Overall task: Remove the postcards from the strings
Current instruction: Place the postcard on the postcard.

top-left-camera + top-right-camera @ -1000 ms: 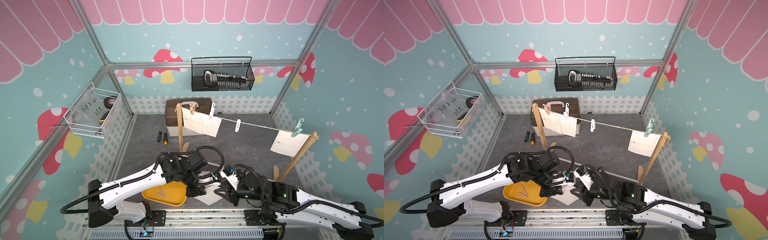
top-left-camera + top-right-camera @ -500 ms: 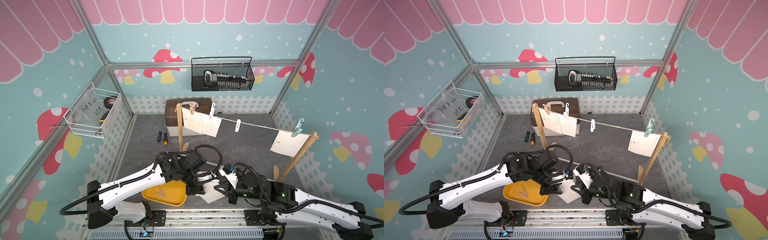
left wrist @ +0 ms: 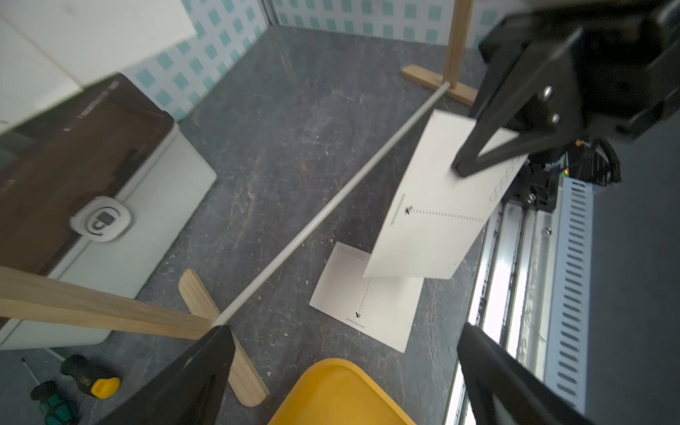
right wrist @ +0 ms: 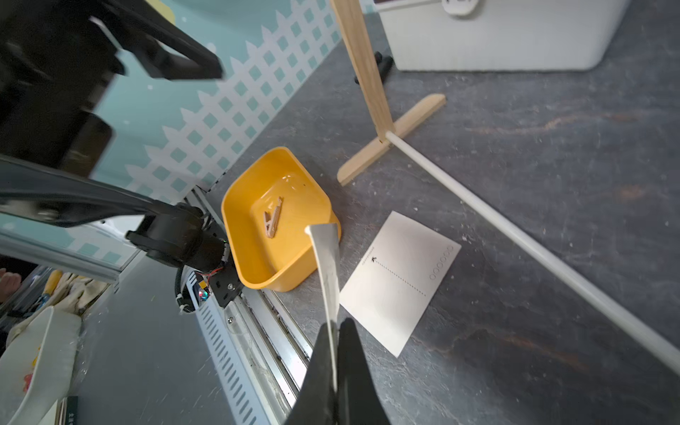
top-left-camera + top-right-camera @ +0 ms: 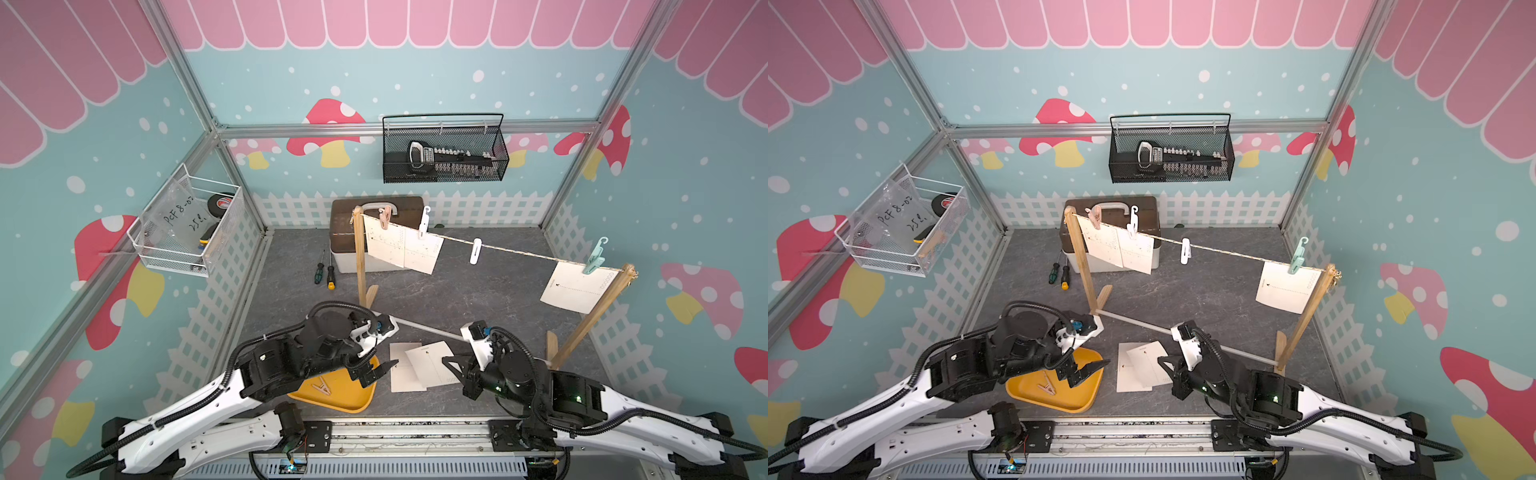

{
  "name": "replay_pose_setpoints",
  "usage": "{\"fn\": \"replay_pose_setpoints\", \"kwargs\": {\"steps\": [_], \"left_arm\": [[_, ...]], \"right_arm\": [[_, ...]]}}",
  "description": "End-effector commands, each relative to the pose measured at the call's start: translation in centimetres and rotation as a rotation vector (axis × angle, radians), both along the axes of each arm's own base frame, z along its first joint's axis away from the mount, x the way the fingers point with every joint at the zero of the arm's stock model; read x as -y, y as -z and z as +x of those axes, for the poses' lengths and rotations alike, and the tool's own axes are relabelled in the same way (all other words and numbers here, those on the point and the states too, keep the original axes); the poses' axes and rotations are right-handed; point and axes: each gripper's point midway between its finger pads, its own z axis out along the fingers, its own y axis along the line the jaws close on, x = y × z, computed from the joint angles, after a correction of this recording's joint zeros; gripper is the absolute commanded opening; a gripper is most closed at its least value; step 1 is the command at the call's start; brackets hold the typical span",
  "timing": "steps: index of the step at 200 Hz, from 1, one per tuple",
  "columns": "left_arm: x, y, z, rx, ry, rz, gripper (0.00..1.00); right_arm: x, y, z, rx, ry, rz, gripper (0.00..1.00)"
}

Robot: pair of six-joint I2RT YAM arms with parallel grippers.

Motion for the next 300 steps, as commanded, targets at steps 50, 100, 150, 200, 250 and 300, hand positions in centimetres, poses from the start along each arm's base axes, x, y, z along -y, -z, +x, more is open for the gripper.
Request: {"fn": "replay_pose_setpoints", "kwargs": {"steps": [50,100,150,200,250,300], "left_arm": [[-0.8,-3.0,2.4,0.100,-0.155,-0.209,0.99],[0.2,-1.8,2.2,0.056,-0.121,-0.184,0.99],[0.2,-1.5,2.1,0.049,-0.117,-0.181,0.99],[0.4,-1.4,2.0,0.041,-0.102,-0.182,0.99],[0.5,-1.1,2.1,0.040,-0.102,-0.168,0.99],[0.8,-0.6,2.4,0.022,-0.097,-0.155,0.99]], "right_arm": [[-2.6,5.5,0.9,-0.300,0.175,0.207,0.00],[-4.9,6.8,1.6,-0.369,0.188,0.218,0.00],[-7.5,8.2,1.8,-0.436,0.151,0.187,0.00],[-6.2,10.4,2.6,-0.477,0.222,0.165,0.04],[-2.6,13.0,2.9,-0.477,0.345,0.081,0.12],[-1.2,15.4,1.3,-0.521,0.322,-0.079,0.32]]}}
